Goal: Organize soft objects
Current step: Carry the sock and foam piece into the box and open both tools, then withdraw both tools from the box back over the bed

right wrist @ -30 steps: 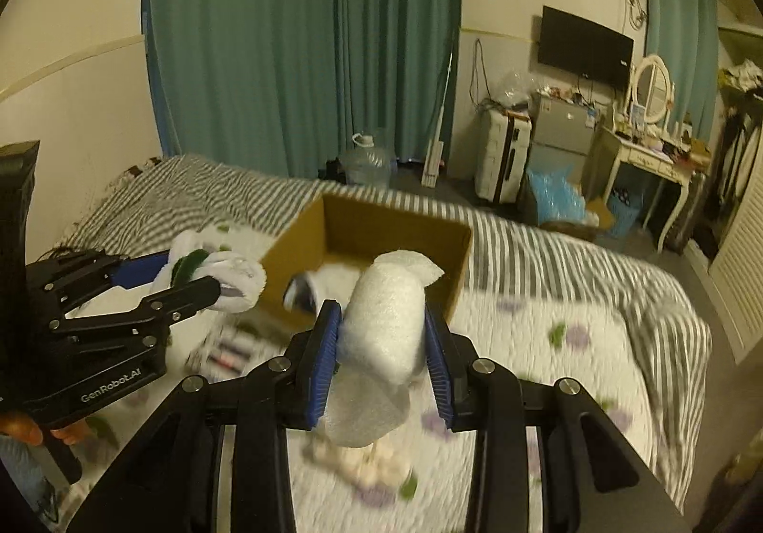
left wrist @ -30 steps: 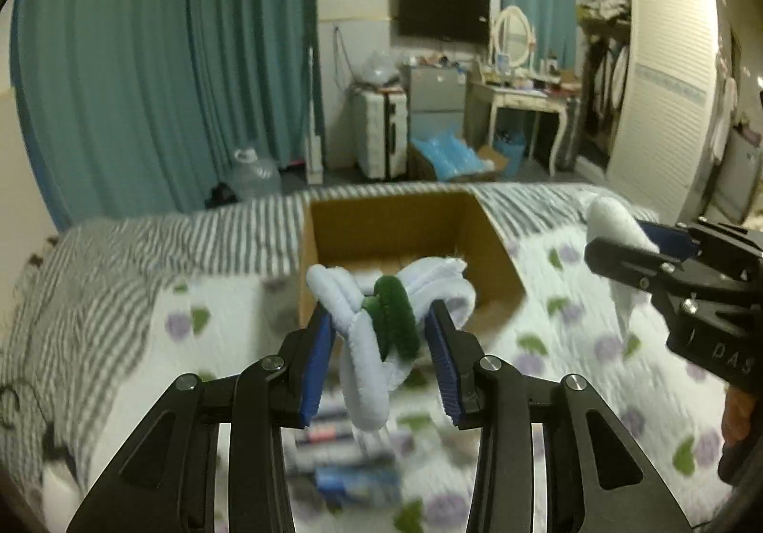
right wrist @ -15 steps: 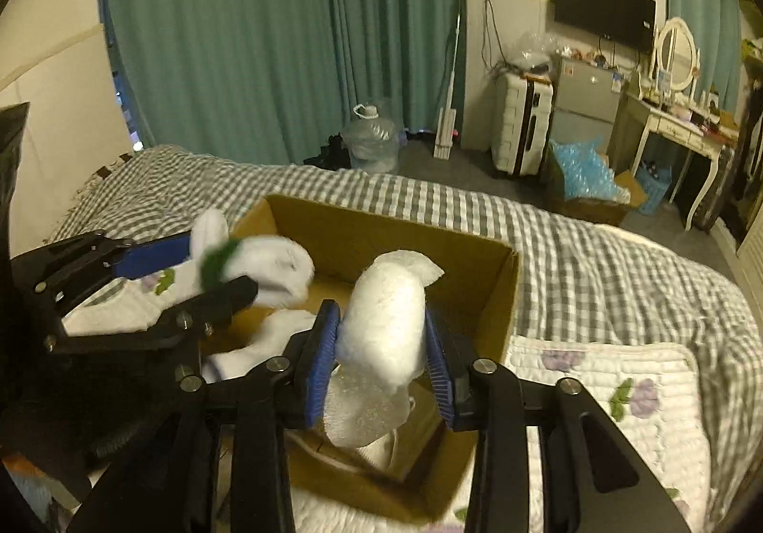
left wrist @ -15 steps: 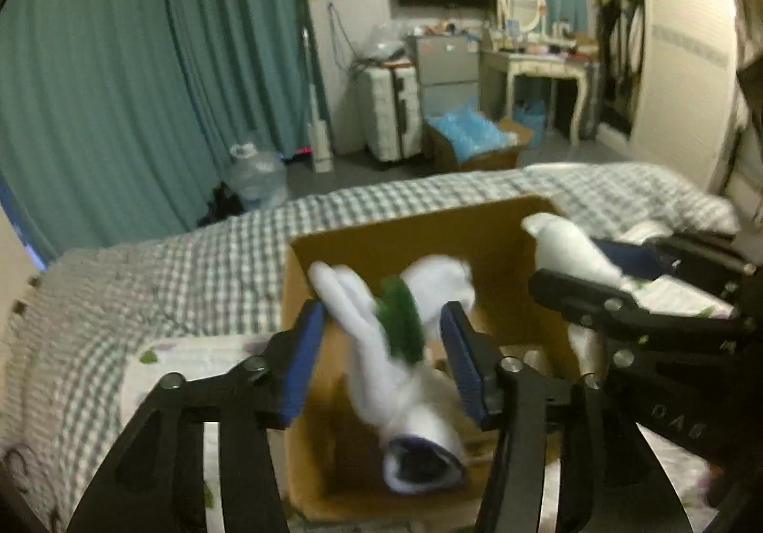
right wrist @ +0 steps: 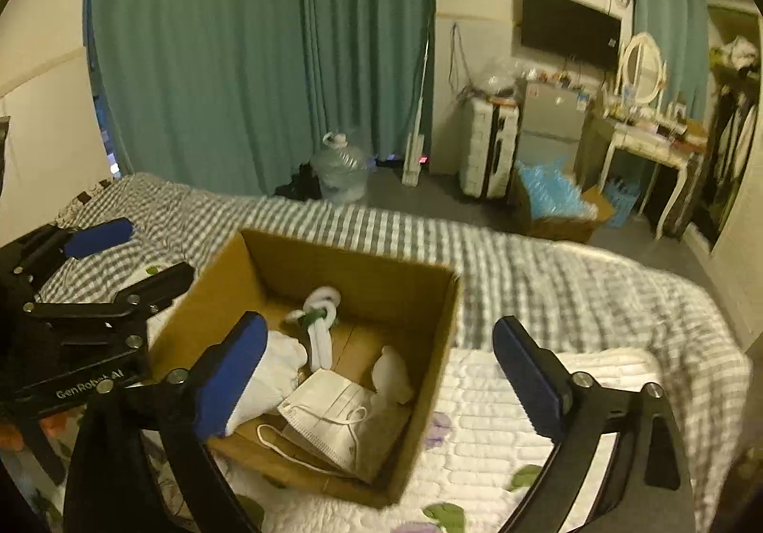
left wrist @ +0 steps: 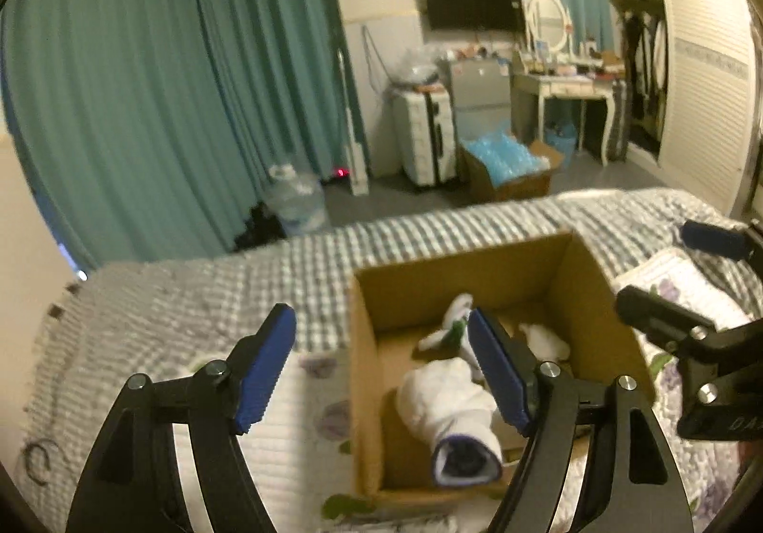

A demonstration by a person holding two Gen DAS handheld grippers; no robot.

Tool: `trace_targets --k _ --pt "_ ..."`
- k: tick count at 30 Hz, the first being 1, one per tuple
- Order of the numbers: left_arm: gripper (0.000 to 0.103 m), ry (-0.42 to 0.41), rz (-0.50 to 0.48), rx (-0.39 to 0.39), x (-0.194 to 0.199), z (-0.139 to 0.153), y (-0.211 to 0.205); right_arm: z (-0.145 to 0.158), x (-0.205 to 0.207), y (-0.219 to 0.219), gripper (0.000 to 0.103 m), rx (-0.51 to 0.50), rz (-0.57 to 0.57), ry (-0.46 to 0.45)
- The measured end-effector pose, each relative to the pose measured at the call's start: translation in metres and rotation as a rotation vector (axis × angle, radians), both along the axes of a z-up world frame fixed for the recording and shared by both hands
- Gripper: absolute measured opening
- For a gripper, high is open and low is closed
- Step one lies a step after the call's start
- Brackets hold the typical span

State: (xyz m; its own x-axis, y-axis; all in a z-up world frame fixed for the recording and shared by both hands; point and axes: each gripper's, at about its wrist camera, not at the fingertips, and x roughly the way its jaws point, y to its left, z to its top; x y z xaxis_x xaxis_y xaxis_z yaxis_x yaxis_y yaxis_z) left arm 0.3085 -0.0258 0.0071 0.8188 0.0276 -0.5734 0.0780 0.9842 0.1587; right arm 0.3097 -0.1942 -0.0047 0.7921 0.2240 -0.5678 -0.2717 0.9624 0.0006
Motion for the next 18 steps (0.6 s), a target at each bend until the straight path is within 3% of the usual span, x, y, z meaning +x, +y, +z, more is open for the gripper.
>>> trace_targets --k 3,7,10,14,18 --pt "0.076 -0.069 0.007 -0.010 -0.033 0.031 0.007 0.035 -0.034 -0.003 0.103 -0.013 -0.014 -0.076" --pt "0.098 -0.181 0.005 -0.047 -0.083 0.074 0.020 0.077 -0.084 -0.007 0.103 -0.026 -0.019 -0.148" --pt "0.100 -0.267 -0.020 -0.065 -0.127 0.102 0.032 0.096 -0.120 -0.007 0.103 -0.043 -0.018 -0.183" --pt "0.100 -0.275 -0.030 -0.078 -0.162 0.114 0.041 0.108 -0.159 -0.010 0.103 -0.024 -0.007 -0.191" --pt "0.100 -0.248 -0.010 -0.082 -0.181 0.102 0.049 0.100 -0.182 -0.011 0.103 -0.013 0.018 -0.162"
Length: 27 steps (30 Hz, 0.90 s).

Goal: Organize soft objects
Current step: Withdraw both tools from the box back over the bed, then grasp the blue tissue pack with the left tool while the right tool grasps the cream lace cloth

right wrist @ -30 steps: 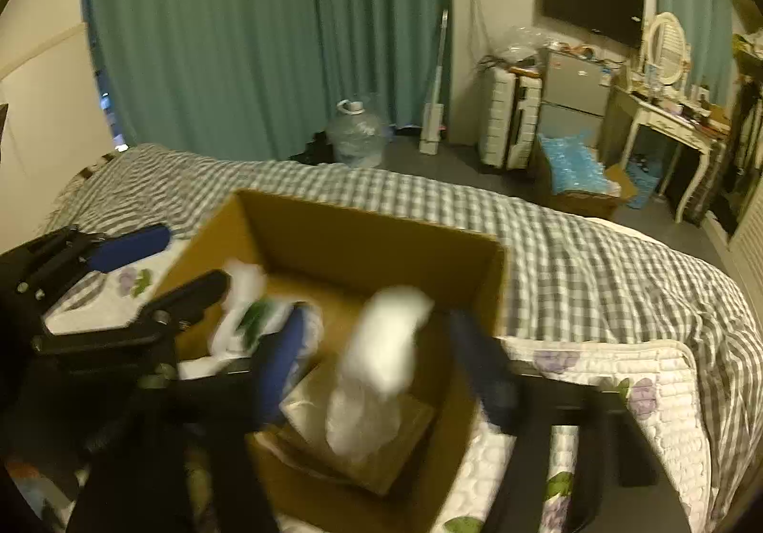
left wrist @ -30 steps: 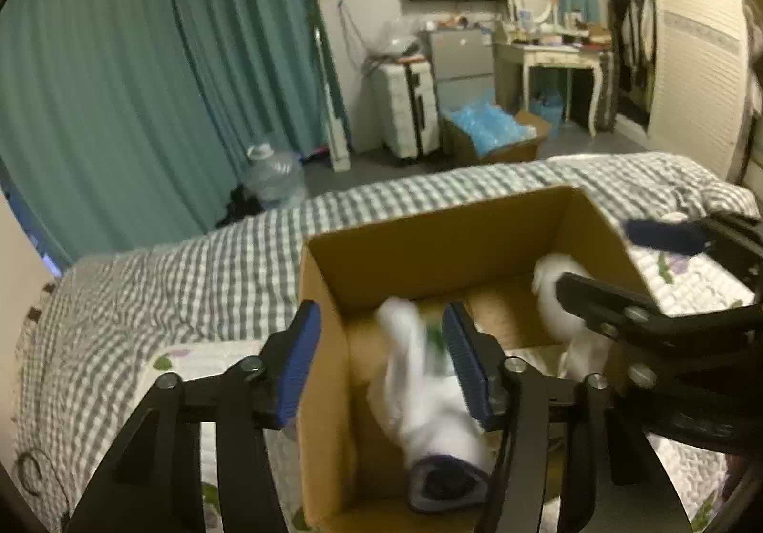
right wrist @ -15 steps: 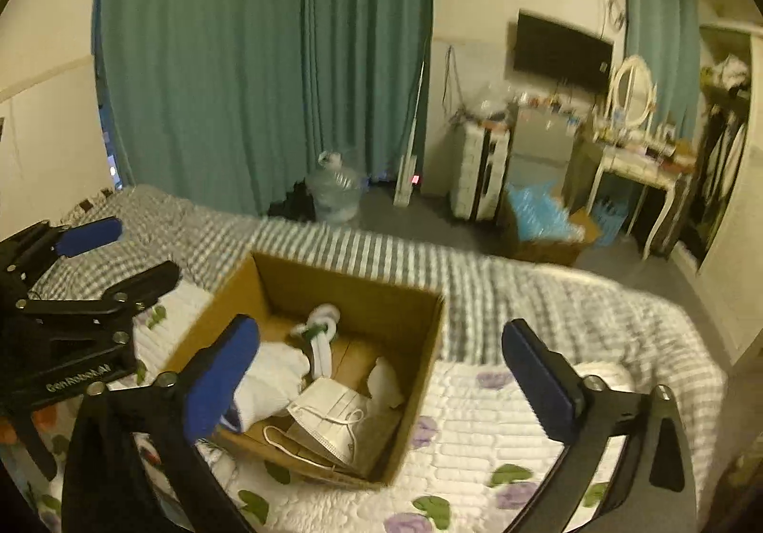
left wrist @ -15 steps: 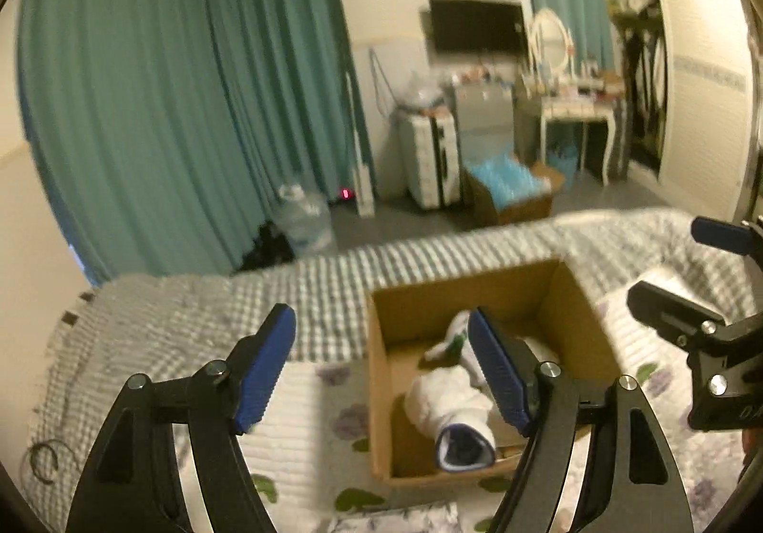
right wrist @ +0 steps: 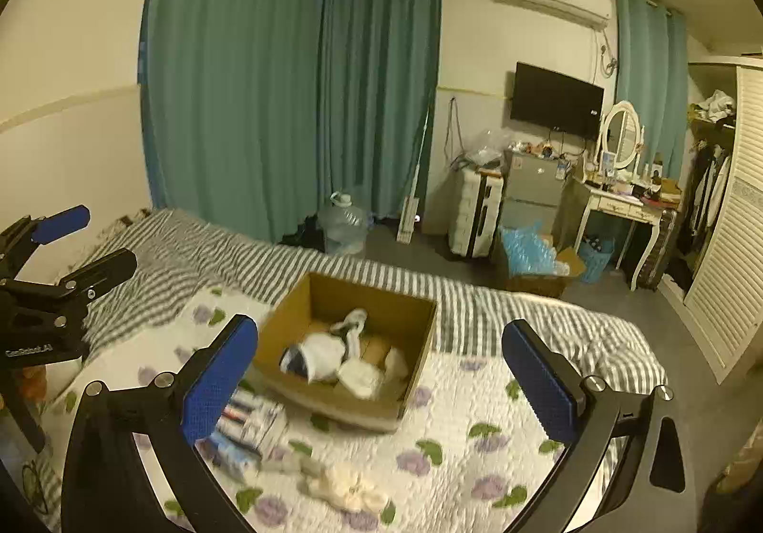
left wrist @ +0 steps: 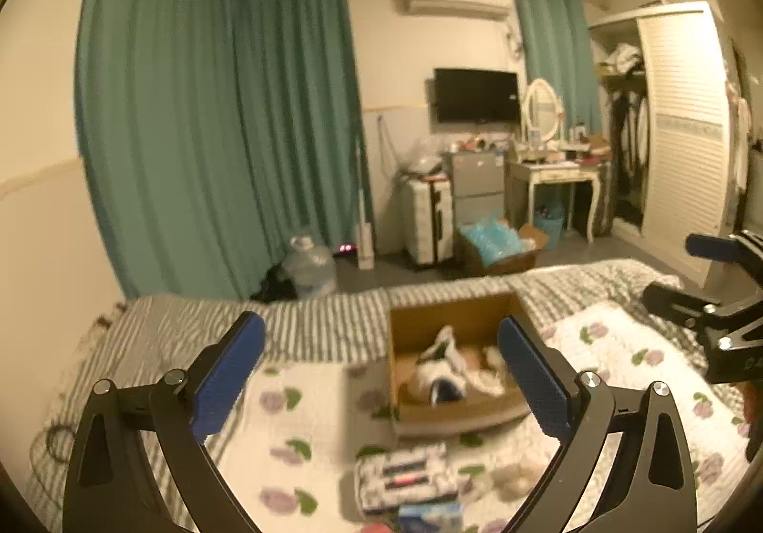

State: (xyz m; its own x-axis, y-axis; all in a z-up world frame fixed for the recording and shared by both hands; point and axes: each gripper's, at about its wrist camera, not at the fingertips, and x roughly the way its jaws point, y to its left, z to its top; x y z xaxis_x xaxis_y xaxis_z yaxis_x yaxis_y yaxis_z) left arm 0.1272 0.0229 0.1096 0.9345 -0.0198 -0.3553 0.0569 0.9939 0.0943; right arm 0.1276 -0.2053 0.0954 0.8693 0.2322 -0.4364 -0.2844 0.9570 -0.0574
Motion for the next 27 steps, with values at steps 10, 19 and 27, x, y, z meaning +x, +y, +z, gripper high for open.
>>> trace_targets --k 10,19,27 --pt "0.100 0.095 0.034 -0.058 -0.011 -0.095 -0.006 -0.125 0.013 0.019 0.103 -0.041 0.039 0.226" --pt "0.100 0.318 0.126 -0.091 0.015 -0.186 -0.004 -0.223 0.054 0.020 0.103 -0.043 0.013 0.376" --pt "0.099 0.439 0.043 -0.036 0.013 -0.242 -0.022 -0.267 0.070 0.019 0.070 -0.006 0.050 0.516"
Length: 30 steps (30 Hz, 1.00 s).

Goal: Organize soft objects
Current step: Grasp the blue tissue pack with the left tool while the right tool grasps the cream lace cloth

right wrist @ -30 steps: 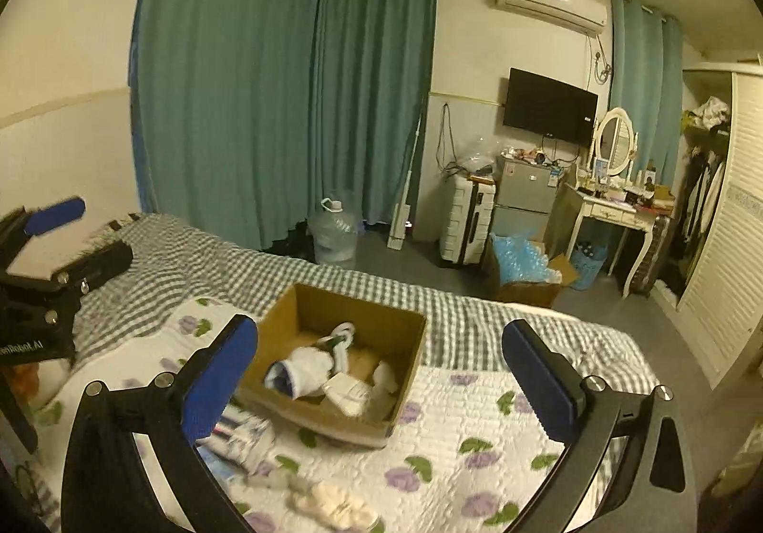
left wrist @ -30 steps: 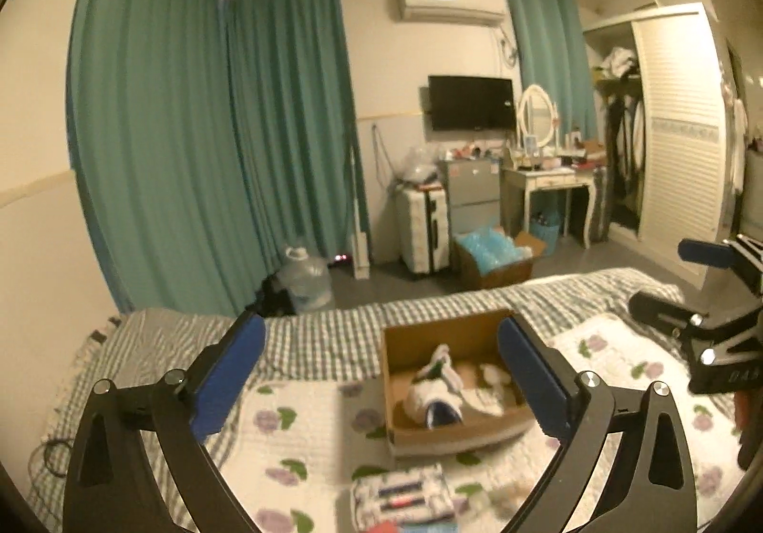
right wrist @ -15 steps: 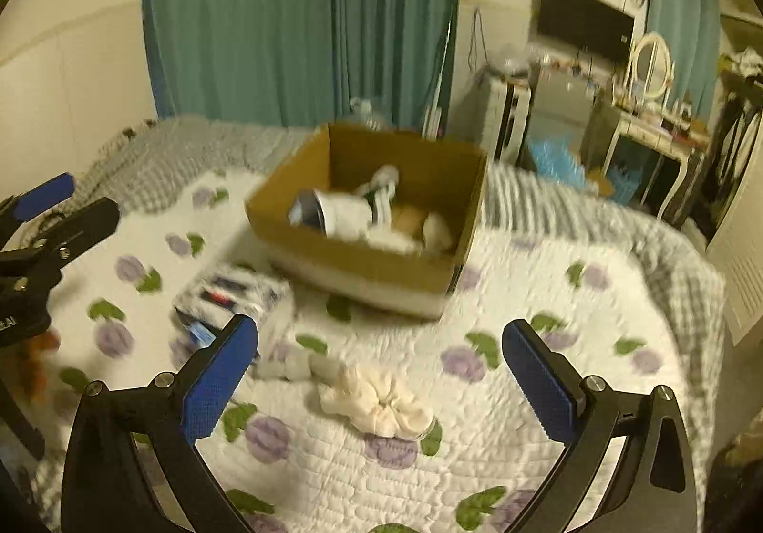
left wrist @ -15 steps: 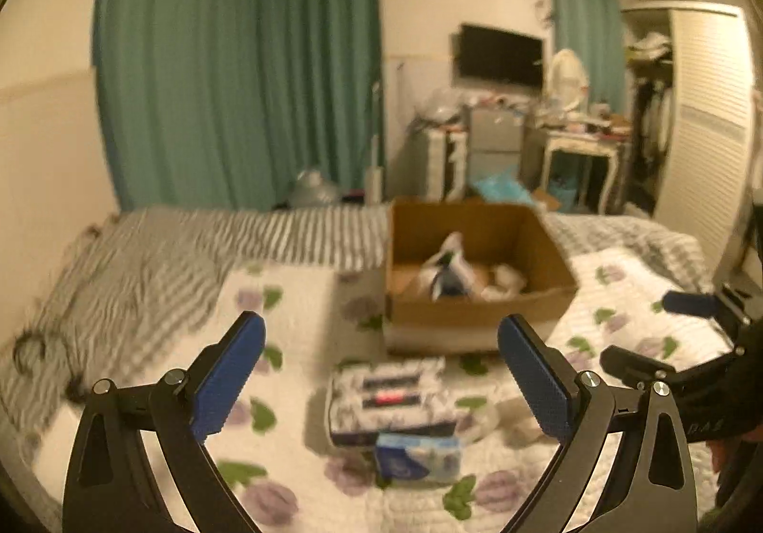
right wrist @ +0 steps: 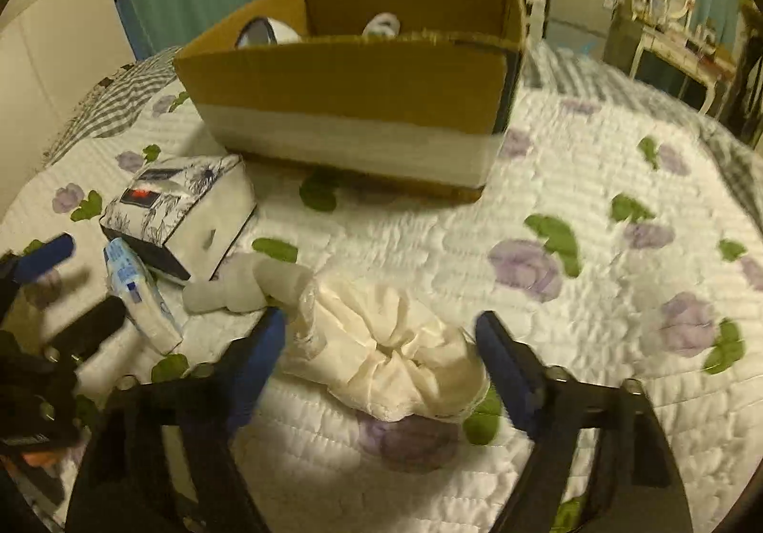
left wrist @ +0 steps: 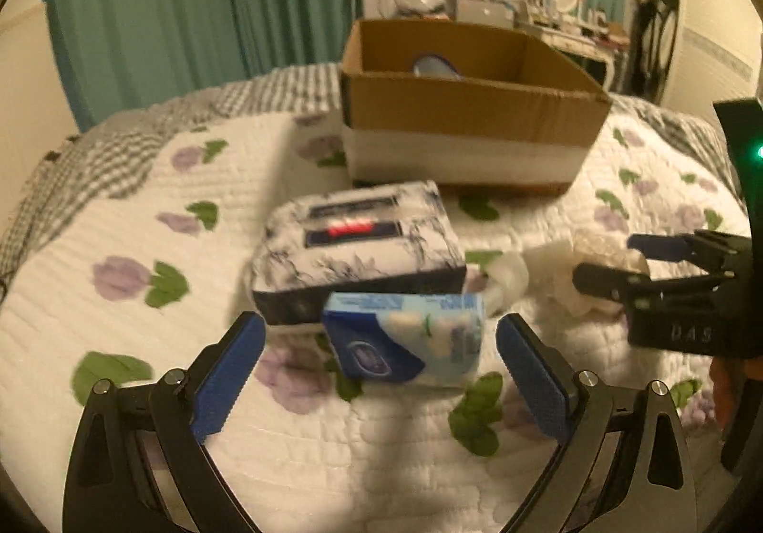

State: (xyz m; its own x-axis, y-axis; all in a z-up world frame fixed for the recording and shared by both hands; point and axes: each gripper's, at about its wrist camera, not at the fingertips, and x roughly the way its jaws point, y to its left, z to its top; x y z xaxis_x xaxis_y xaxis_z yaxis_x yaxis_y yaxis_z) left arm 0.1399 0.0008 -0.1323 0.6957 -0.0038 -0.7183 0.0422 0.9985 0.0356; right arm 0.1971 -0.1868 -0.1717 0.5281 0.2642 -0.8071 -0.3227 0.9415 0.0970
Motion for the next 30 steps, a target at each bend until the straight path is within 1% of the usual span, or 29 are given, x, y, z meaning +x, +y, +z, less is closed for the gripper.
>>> trace_targets --k 1,2,4,6,9,10,11,13,14,16,19,25,30 --pt "0.099 0.010 -0.007 -0.007 0.002 -0.003 -0.001 -0.002 0.000 -0.001 0.063 0.006 0.000 0.010" --pt "0.099 0.014 -0.011 -0.016 0.004 -0.004 -0.001 -0.003 0.000 -0.001 0.062 0.007 0.001 0.015" --pt "0.099 0.024 -0.022 -0.032 0.008 -0.008 -0.001 -0.004 -0.001 -0.002 0.052 0.016 0.003 0.019" --pt "0.098 0.050 -0.032 -0.052 0.015 -0.017 0.000 -0.003 -0.003 -0.005 0.048 0.027 0.004 0.021" --pt "0.098 0.085 -0.031 -0.114 0.025 -0.024 0.007 -0.002 -0.005 -0.004 0.042 0.034 0.001 0.020" --pt "0.095 0.092 -0.029 -0.140 0.027 -0.025 0.010 -0.001 -0.005 -0.005 0.041 0.034 -0.001 0.020" --pt "0.085 0.093 -0.027 -0.157 0.027 -0.025 0.012 -0.001 -0.006 -0.006 0.040 0.034 -0.001 0.019" --pt "0.075 0.093 -0.038 -0.175 0.027 -0.025 0.013 0.001 -0.010 -0.008 0.036 0.030 -0.003 0.012" --pt "0.074 0.098 -0.054 -0.187 0.027 -0.025 0.013 0.003 -0.011 -0.008 0.035 0.029 -0.003 0.007" --pt "0.073 0.094 -0.066 -0.178 0.023 -0.023 0.011 0.008 -0.015 -0.007 0.029 0.033 -0.006 -0.003" --pt "0.072 0.086 -0.092 -0.183 0.017 -0.017 0.009 0.020 -0.024 -0.011 0.028 0.041 -0.019 -0.030" --pt "0.072 0.044 -0.109 -0.120 -0.002 0.005 0.004 0.042 -0.048 -0.011 0.027 0.044 -0.024 -0.074" --pt "0.072 0.024 -0.116 -0.140 -0.014 0.030 0.006 0.065 -0.067 -0.011 0.027 0.041 -0.023 -0.119"
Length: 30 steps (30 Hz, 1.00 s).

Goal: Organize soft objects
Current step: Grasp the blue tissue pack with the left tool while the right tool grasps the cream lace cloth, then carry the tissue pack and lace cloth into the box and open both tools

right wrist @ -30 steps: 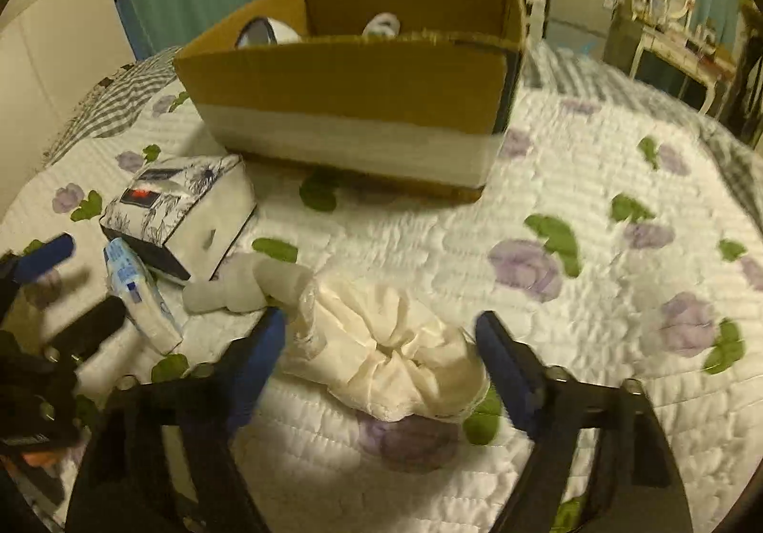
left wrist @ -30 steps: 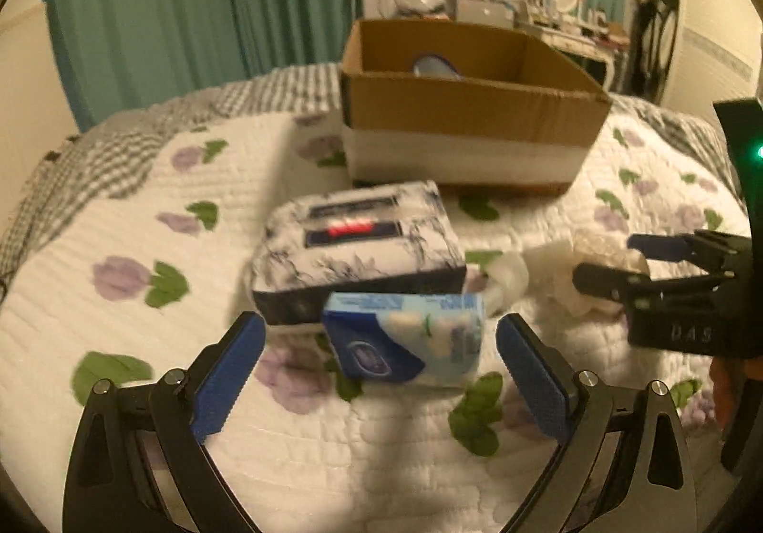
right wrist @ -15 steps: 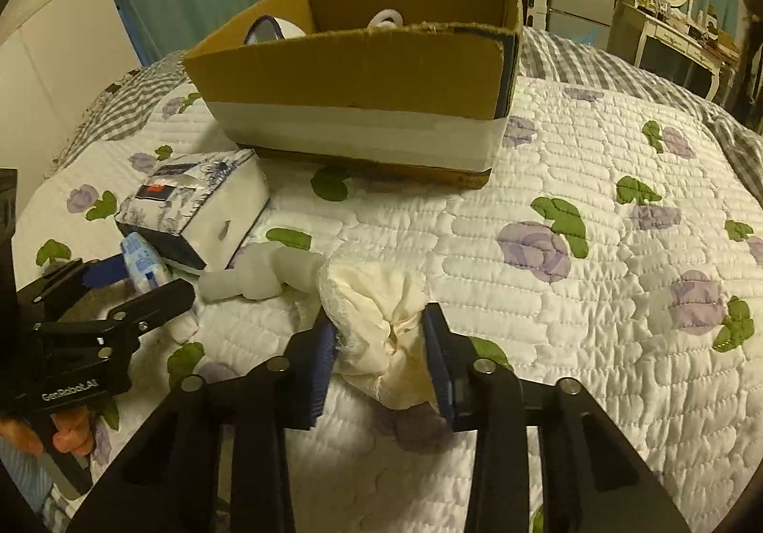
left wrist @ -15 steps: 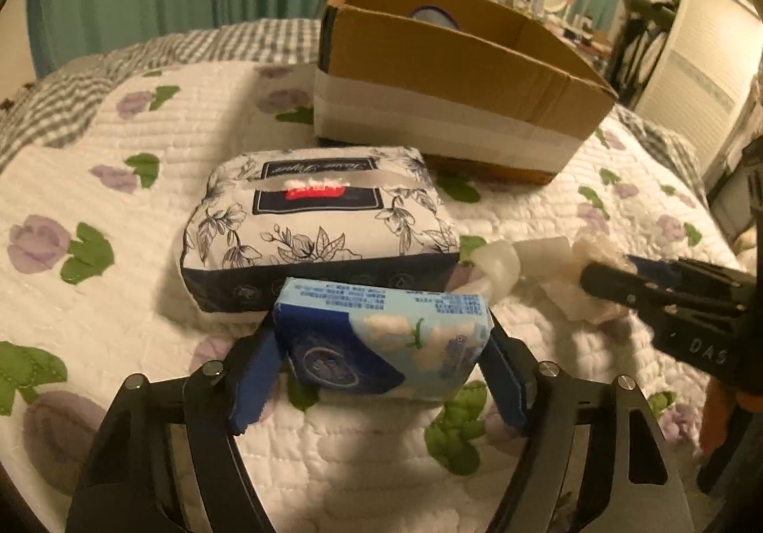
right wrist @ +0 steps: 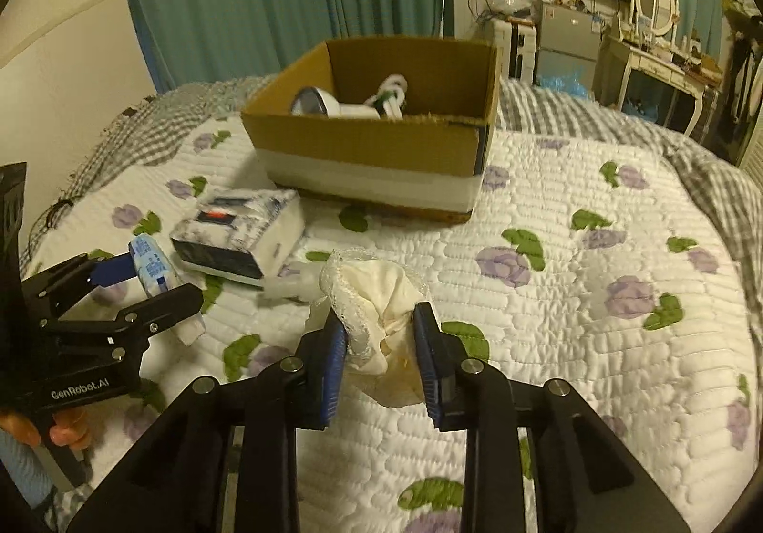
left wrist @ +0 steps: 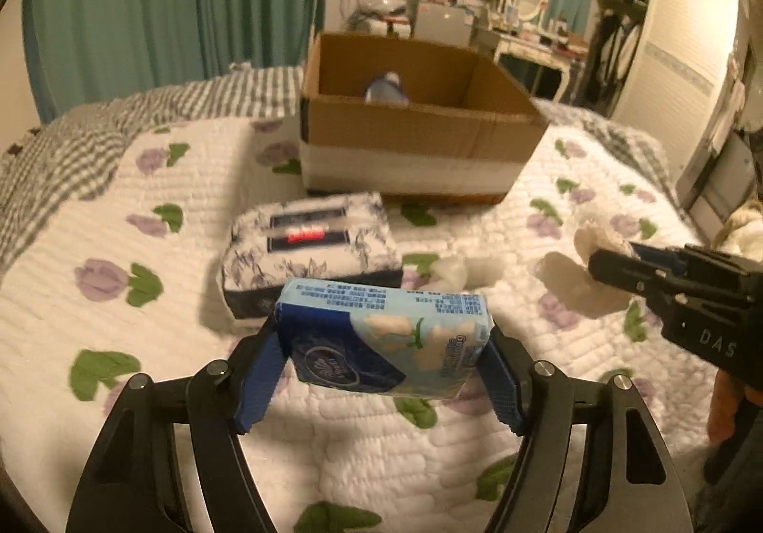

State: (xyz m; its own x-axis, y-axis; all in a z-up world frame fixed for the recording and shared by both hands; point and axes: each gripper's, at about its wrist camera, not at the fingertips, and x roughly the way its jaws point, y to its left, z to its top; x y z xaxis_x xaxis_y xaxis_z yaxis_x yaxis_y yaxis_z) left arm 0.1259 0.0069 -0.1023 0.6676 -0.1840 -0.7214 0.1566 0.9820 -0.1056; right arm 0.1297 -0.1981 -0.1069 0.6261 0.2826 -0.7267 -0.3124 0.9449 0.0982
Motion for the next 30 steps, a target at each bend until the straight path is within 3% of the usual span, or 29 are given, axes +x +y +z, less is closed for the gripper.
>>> trace_targets --k 10,15,19,25,30 --pt "0.072 -0.156 0.008 0.015 -0.006 0.082 -0.004 0.087 -0.019 0.001 0.027 0.011 0.017 -0.161" --pt "0.072 -0.225 -0.008 0.035 0.017 0.119 -0.010 0.134 0.000 0.007 0.027 0.017 0.042 -0.245" --pt "0.073 -0.280 -0.021 0.080 0.053 0.140 -0.019 0.157 0.039 0.010 0.027 0.058 0.053 -0.271" --pt "0.073 -0.264 -0.053 0.098 0.135 0.132 -0.030 0.150 0.117 0.012 0.027 0.072 0.035 -0.236" --pt "0.073 -0.238 -0.063 0.157 0.189 0.105 -0.040 0.115 0.175 0.014 0.027 0.063 0.028 -0.178"
